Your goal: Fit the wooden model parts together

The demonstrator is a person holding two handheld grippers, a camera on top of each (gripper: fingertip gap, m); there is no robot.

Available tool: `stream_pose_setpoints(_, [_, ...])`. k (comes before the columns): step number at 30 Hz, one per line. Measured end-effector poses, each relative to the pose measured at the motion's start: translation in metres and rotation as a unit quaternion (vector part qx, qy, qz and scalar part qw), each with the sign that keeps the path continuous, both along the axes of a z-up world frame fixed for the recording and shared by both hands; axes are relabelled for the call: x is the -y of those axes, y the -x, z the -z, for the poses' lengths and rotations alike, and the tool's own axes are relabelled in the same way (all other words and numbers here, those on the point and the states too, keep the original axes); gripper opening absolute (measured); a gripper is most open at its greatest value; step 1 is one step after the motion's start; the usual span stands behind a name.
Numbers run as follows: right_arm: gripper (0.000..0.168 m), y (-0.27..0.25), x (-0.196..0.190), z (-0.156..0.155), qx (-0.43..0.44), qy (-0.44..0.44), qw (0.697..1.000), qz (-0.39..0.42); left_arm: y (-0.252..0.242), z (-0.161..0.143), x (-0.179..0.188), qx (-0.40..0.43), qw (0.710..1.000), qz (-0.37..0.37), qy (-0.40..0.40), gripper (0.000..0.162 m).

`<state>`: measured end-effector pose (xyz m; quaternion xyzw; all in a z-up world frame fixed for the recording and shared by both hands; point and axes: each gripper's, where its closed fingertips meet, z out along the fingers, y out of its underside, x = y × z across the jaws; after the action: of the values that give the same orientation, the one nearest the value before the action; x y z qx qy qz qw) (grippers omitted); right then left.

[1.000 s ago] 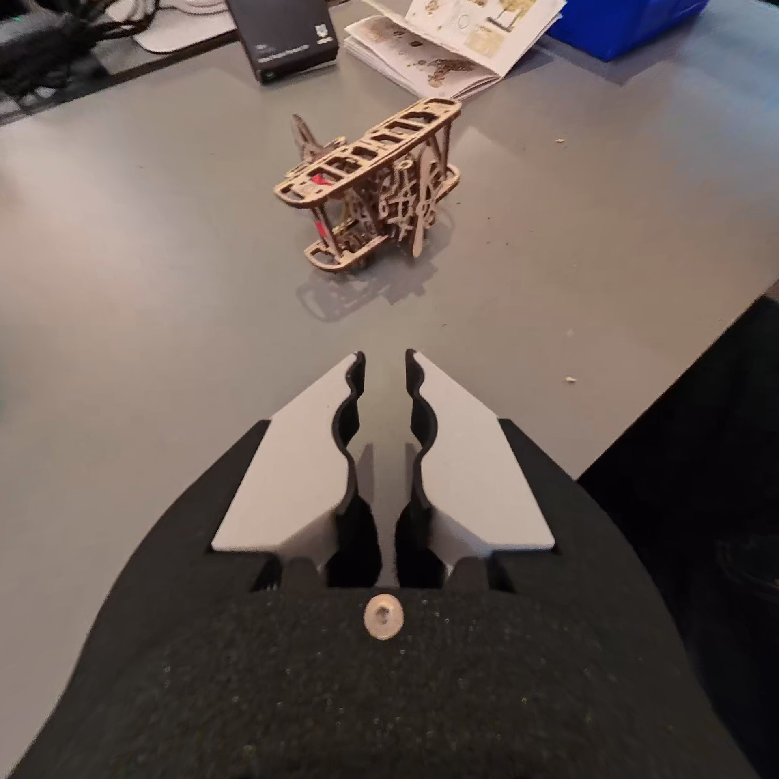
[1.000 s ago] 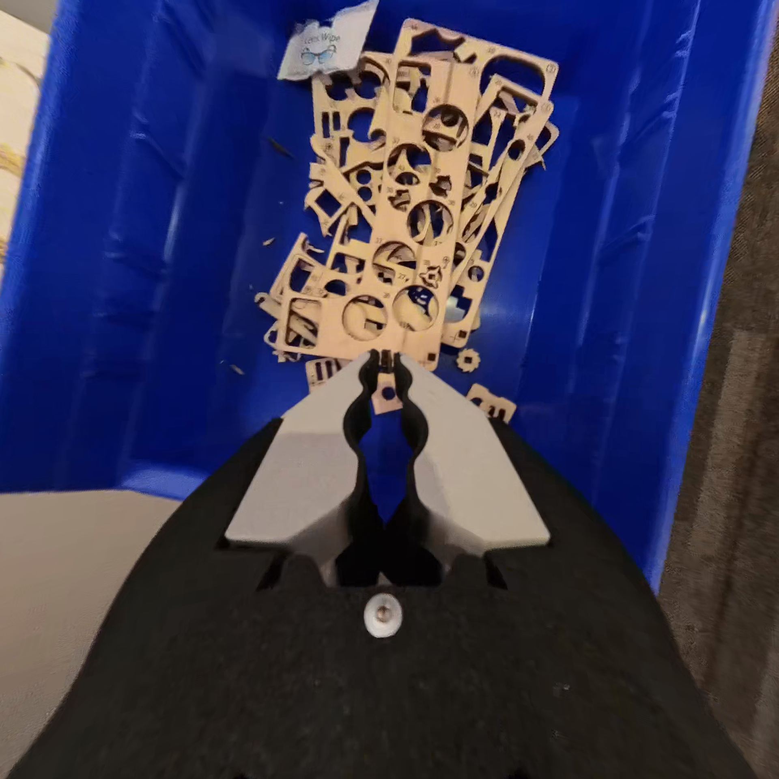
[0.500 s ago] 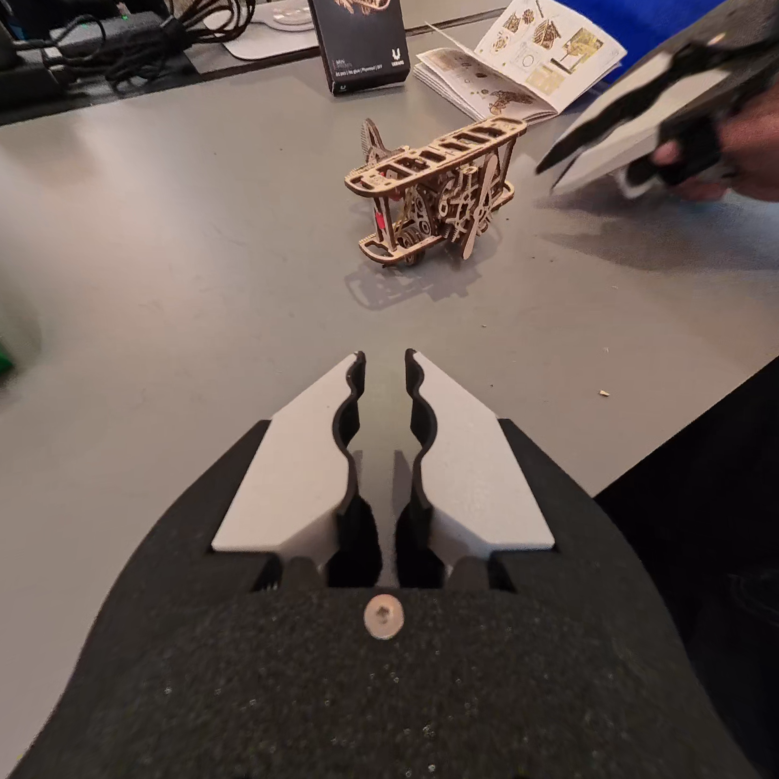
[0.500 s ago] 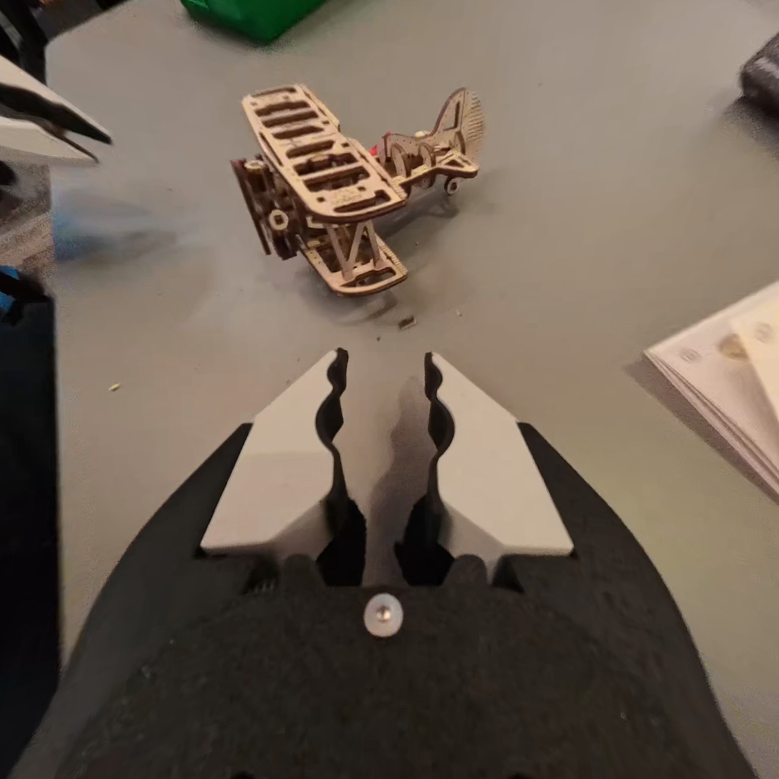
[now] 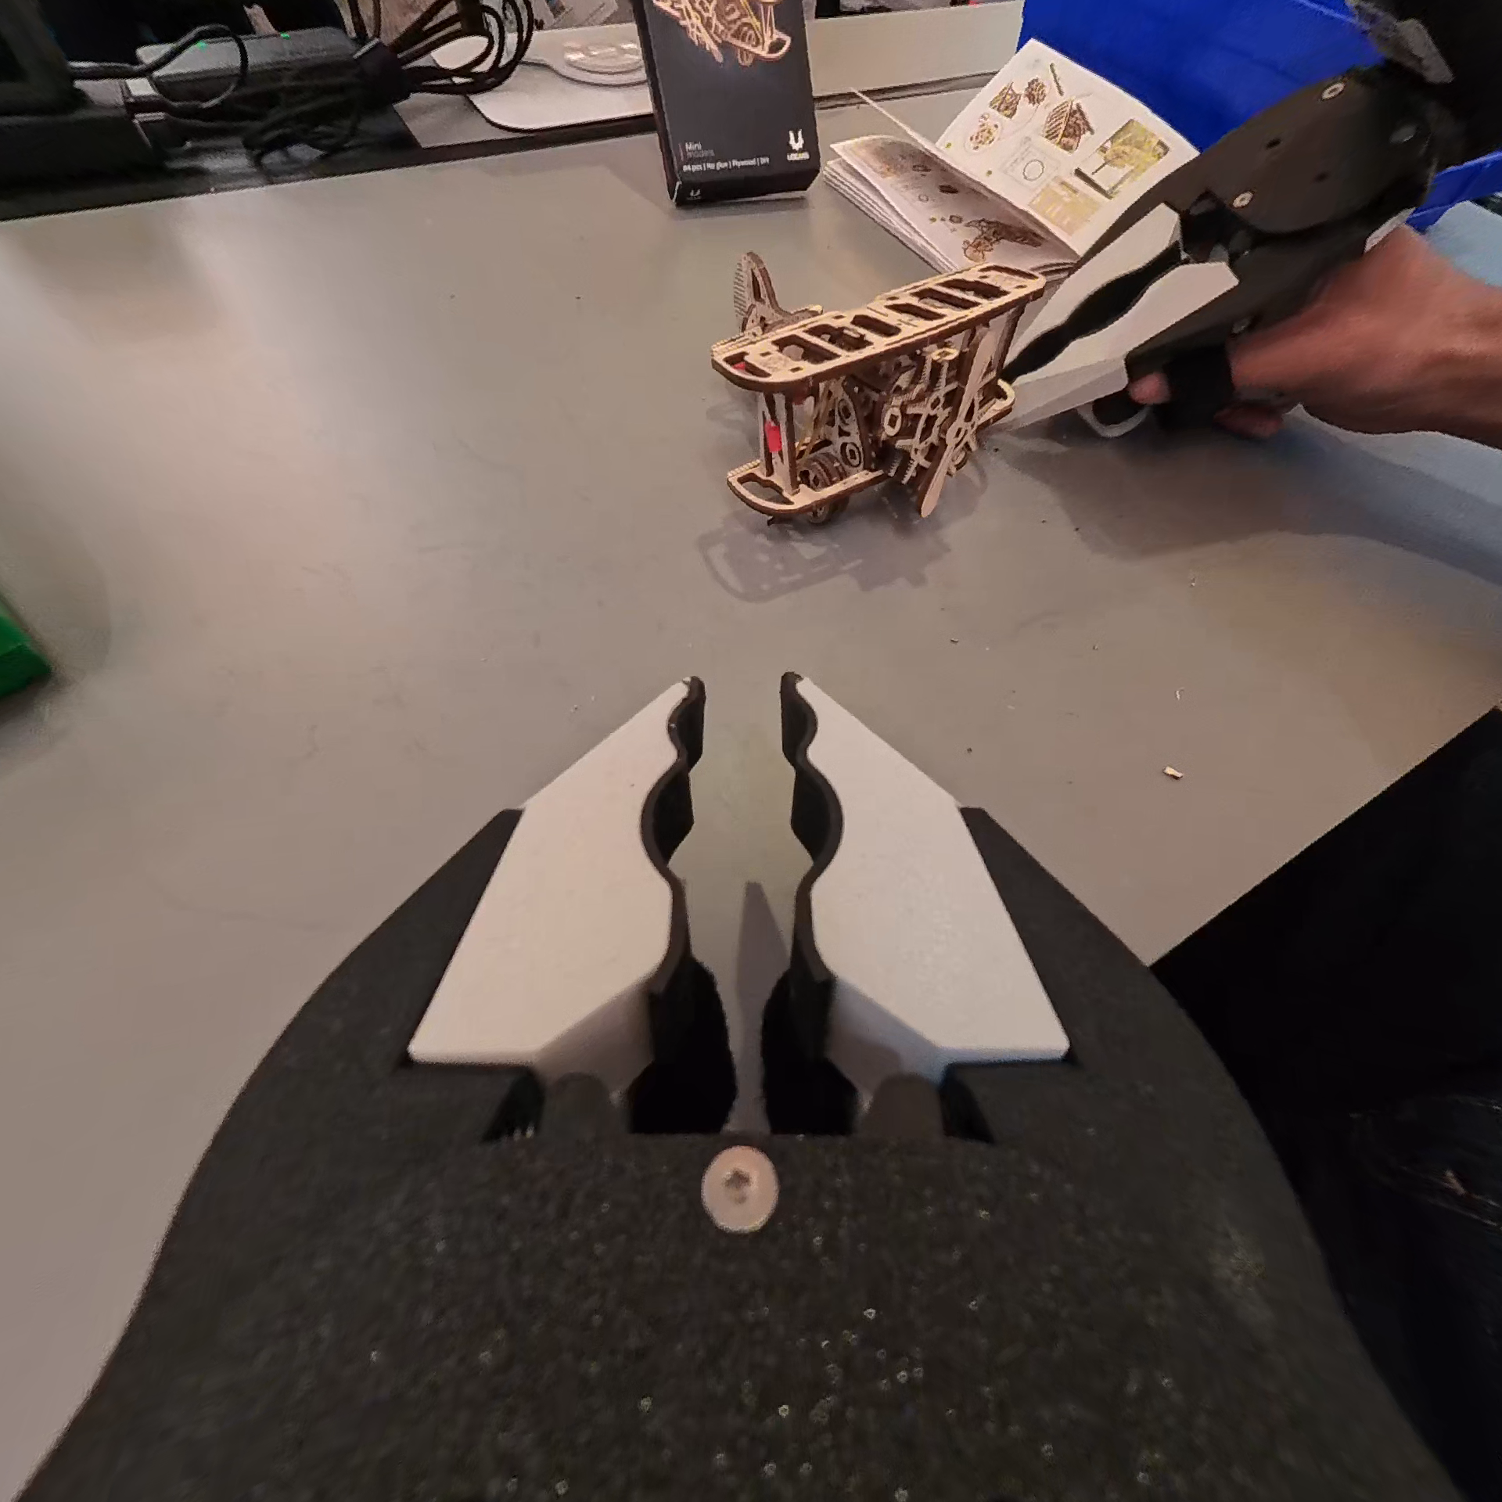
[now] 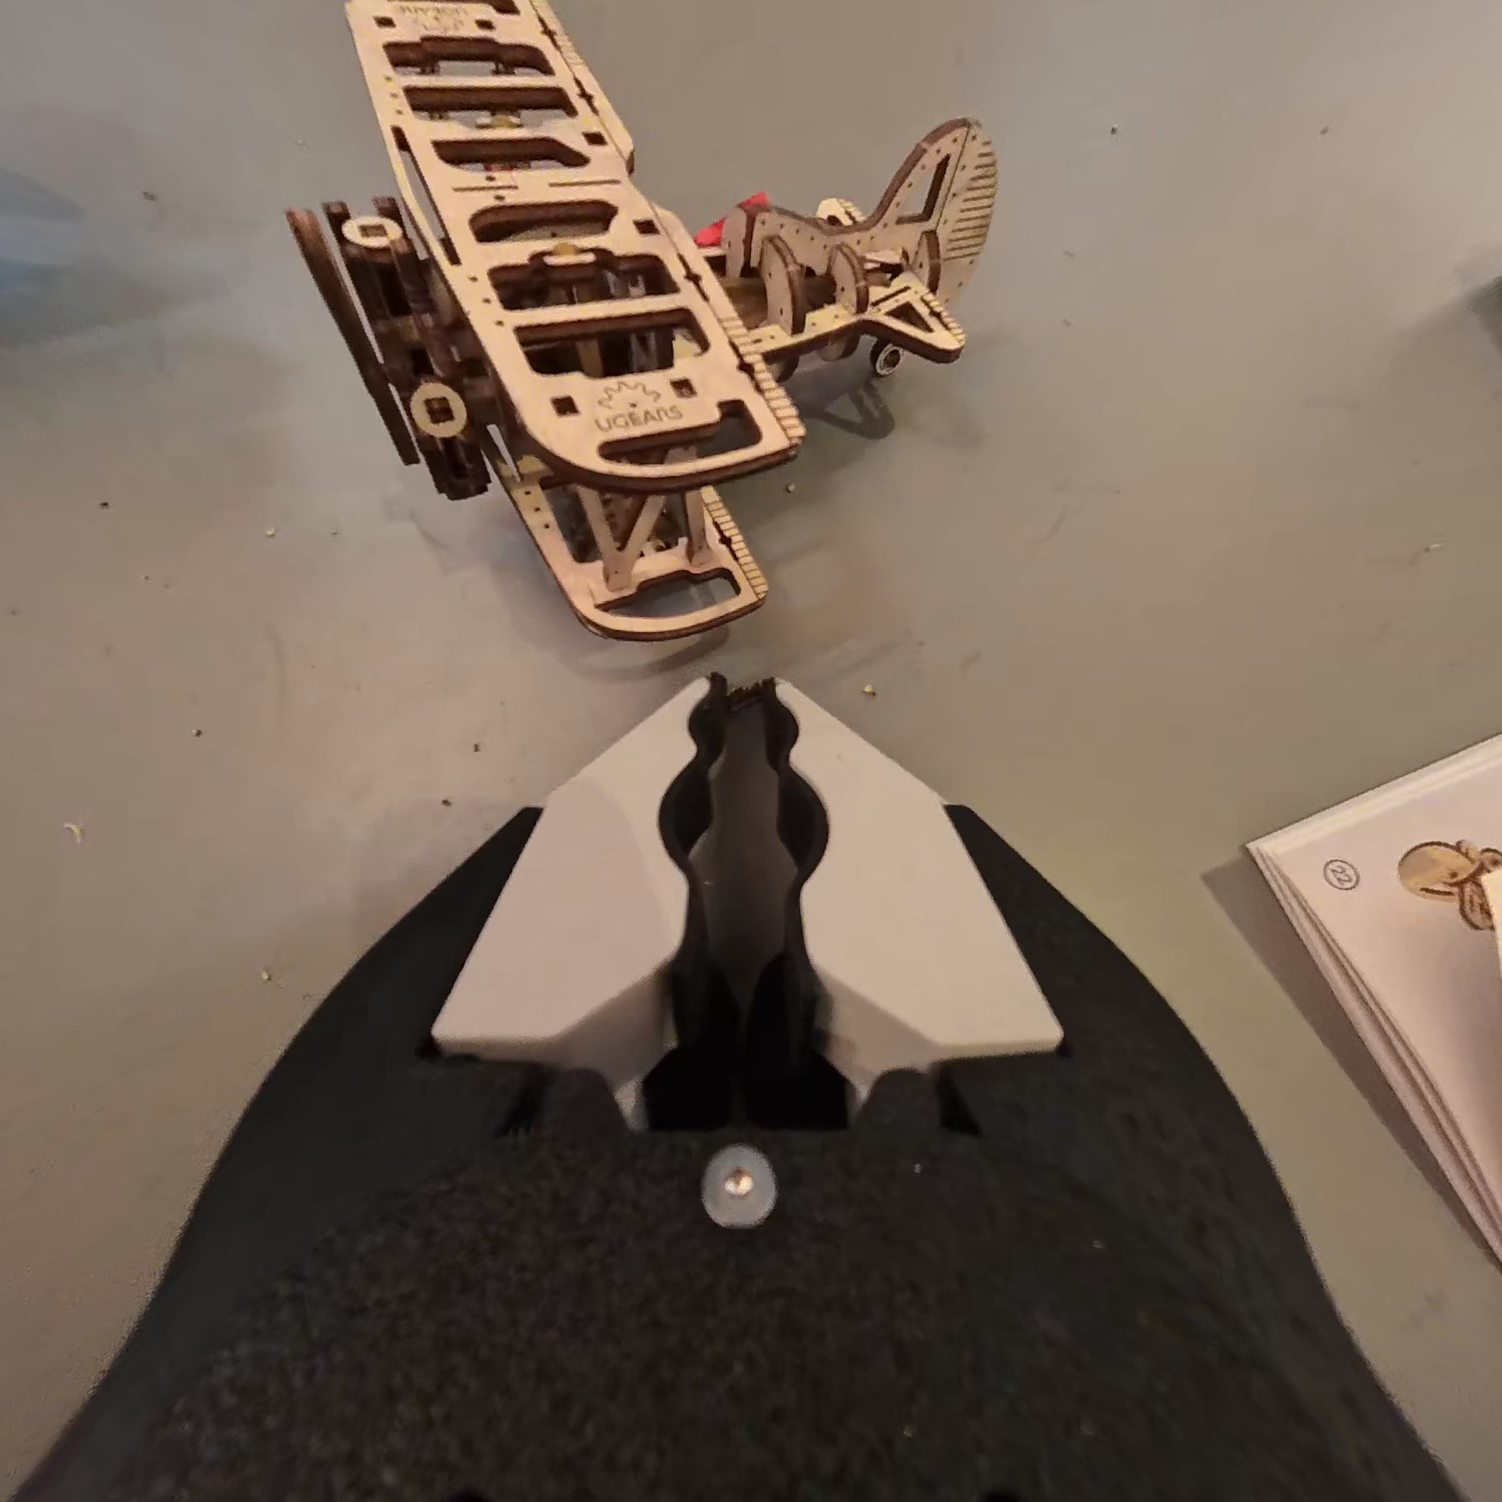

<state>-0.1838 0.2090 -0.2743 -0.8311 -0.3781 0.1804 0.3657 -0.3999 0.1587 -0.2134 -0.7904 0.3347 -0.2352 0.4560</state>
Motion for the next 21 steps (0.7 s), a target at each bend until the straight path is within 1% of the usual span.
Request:
stream_pose_setpoints(3, [0.006, -0.006, 0.001, -0.003, 0.012, -0.007, 1.0, 0.008, -0.001, -0.001, 0.0, 0.0, 1.0, 0.004, -0.001, 0.016])
stream_pose_setpoints(4, [0.006, -0.012, 0.0, -0.015, 0.017, -0.025, 0.999, 0.02, -0.001, -0.001, 0.0, -0.002, 1.0, 0.006, -0.004, 0.016])
stream_pose_setpoints(5, [0.006, -0.024, -0.002, -0.038, 0.02, -0.056, 0.997, 0.04, -0.001, -0.002, 0.0, -0.004, 1.0, 0.007, -0.008, 0.016])
stream_pose_setpoints(6, [0.005, -0.044, -0.006, -0.069, 0.022, -0.097, 0.992, 0.073, 0.0, -0.002, 0.0, -0.008, 1.0, 0.007, -0.011, 0.016])
stream_pose_setpoints(7, [0.0, -0.074, -0.011, -0.104, 0.023, -0.143, 0.982, 0.118, 0.0, -0.002, 0.0, -0.009, 1.0, 0.008, -0.013, 0.016])
stream_pose_setpoints(8, [0.0, -0.114, -0.015, -0.138, 0.025, -0.18, 0.968, 0.174, 0.0, -0.002, 0.0, -0.009, 1.0, 0.009, -0.012, 0.016])
stream_pose_setpoints(9, [0.0, -0.157, -0.017, -0.161, 0.031, -0.188, 0.955, 0.225, -0.001, -0.002, 0.0, -0.006, 1.0, 0.01, -0.01, 0.016])
stream_pose_setpoints(10, [0.0, -0.195, -0.016, -0.172, 0.029, -0.174, 0.95, 0.258, -0.002, -0.002, 0.001, -0.002, 1.0, 0.011, -0.009, 0.016])
stream_pose_setpoints(11, [0.0, -0.231, -0.018, -0.175, 0.029, -0.162, 0.943, 0.29, -0.004, -0.002, 0.002, 0.003, 1.0, 0.015, -0.006, 0.016])
stream_pose_setpoints(13, [0.0, -0.288, -0.021, -0.161, 0.041, -0.13, 0.934, 0.331, -0.009, -0.003, 0.003, 0.004, 1.0, 0.026, -0.002, 0.016])
stream_pose_setpoints(14, [0.0, -0.304, -0.022, -0.154, 0.041, -0.113, 0.933, 0.338, -0.011, -0.003, 0.004, 0.0, 1.0, 0.031, -0.004, 0.016])
stream_pose_setpoints(16, [0.0, -0.338, -0.022, -0.141, 0.067, -0.099, 0.924, 0.363, -0.012, -0.004, 0.005, -0.015, 0.999, 0.036, -0.014, 0.016])
stream_pose_setpoints(18, [0.001, -0.367, -0.016, -0.124, 0.084, -0.06, 0.917, 0.385, -0.013, -0.007, 0.007, -0.021, 0.999, 0.037, -0.022, 0.016])
stream_pose_setpoints(20, [0.013, -0.384, -0.008, -0.106, 0.085, -0.009, 0.913, 0.4, -0.013, -0.009, 0.007, -0.021, 0.999, 0.035, -0.023, 0.015])
stream_pose_setpoints(21, [0.014, -0.386, -0.004, -0.101, 0.075, 0.012, 0.913, 0.401, -0.013, -0.01, 0.008, -0.018, 0.999, 0.035, -0.021, 0.015])
